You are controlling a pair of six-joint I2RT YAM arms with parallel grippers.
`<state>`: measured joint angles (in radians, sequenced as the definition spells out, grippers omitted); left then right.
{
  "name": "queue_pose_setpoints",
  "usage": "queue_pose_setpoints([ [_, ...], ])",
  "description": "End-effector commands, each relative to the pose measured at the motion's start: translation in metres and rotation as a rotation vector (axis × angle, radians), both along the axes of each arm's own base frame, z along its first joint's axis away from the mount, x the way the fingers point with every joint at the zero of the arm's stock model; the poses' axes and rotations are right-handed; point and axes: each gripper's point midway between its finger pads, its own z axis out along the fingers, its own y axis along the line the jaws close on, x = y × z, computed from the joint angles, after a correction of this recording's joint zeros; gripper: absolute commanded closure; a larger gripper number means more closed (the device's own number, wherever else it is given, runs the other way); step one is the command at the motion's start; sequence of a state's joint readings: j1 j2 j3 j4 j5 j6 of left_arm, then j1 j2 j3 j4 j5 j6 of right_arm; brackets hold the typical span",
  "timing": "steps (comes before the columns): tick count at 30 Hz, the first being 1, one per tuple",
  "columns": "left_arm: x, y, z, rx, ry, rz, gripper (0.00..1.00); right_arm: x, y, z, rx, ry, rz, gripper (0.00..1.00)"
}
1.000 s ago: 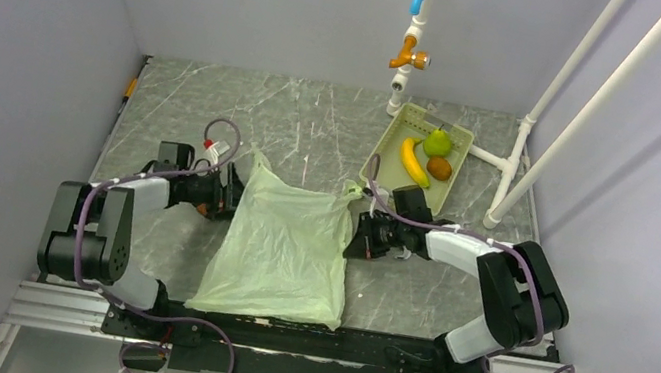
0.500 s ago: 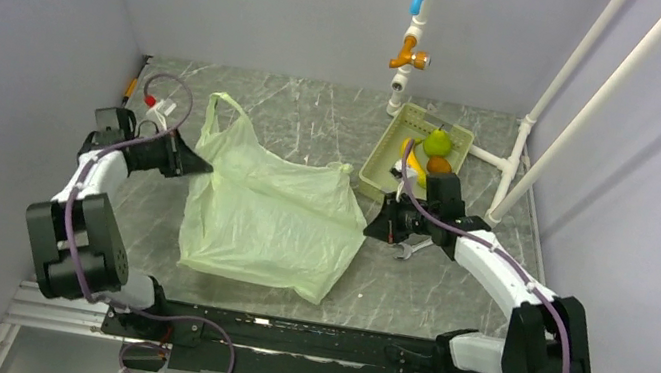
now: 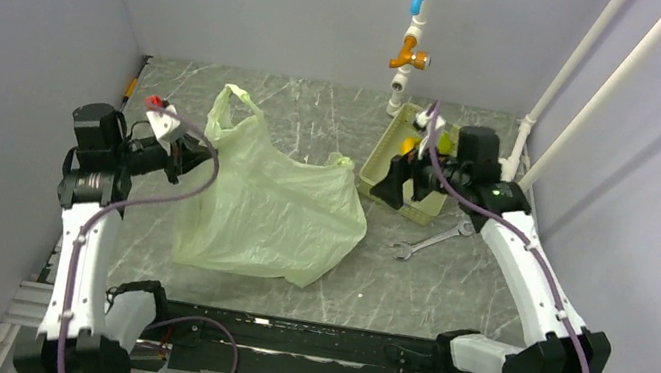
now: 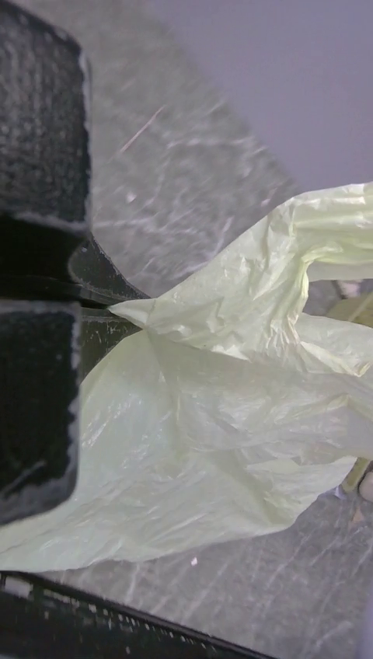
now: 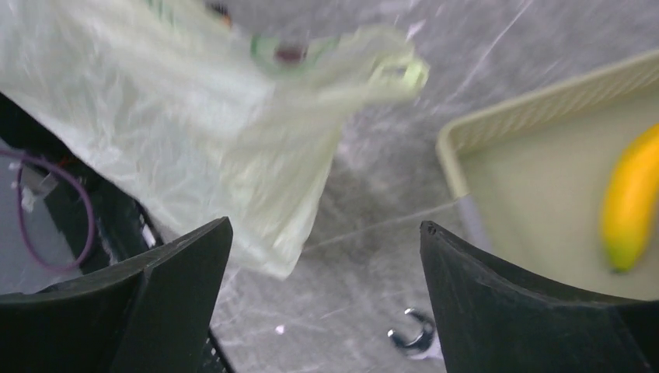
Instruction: Place the fake fruits into the plastic bag and tie a complex knot
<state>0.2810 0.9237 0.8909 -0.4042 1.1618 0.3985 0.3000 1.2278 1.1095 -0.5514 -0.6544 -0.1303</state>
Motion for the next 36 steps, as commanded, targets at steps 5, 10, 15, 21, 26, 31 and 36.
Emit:
queue_pose_setpoints([
  [5, -0.049, -0.035, 0.062, 0.247, -0.524, -0.236, 1.0, 0.034, 0.019, 0.148, 0.144, -0.332, 0.027, 0.0],
  [10, -0.088, -0.05, 0.058, 0.306, -0.642, -0.351, 1.0, 0.012, 0.059, 0.154, 0.104, -0.446, 0.304, 0.0],
  [15, -0.102, -0.055, 0.057, 0.324, -0.683, -0.366, 1.0, -0.053, 0.105, 0.114, 0.048, -0.445, 0.614, 0.0],
  [21, -0.114, -0.058, 0.058, 0.333, -0.718, -0.391, 0.99, -0.077, 0.134, 0.056, -0.033, -0.415, 0.757, 0.0],
  [26, -0.116, -0.056, 0.055, 0.341, -0.685, -0.373, 1.0, -0.081, 0.131, 0.024, -0.131, -0.368, 0.805, 0.5],
  [31, -0.08, -0.018, 0.02, 0.405, -0.41, -0.077, 0.88, -0.061, 0.138, 0.071, -0.071, -0.401, 0.642, 1.0],
  [36, -0.065, 0.022, -0.007, 0.28, -0.083, 0.093, 0.29, -0.056, 0.154, 0.128, 0.058, -0.472, 0.595, 1.0],
])
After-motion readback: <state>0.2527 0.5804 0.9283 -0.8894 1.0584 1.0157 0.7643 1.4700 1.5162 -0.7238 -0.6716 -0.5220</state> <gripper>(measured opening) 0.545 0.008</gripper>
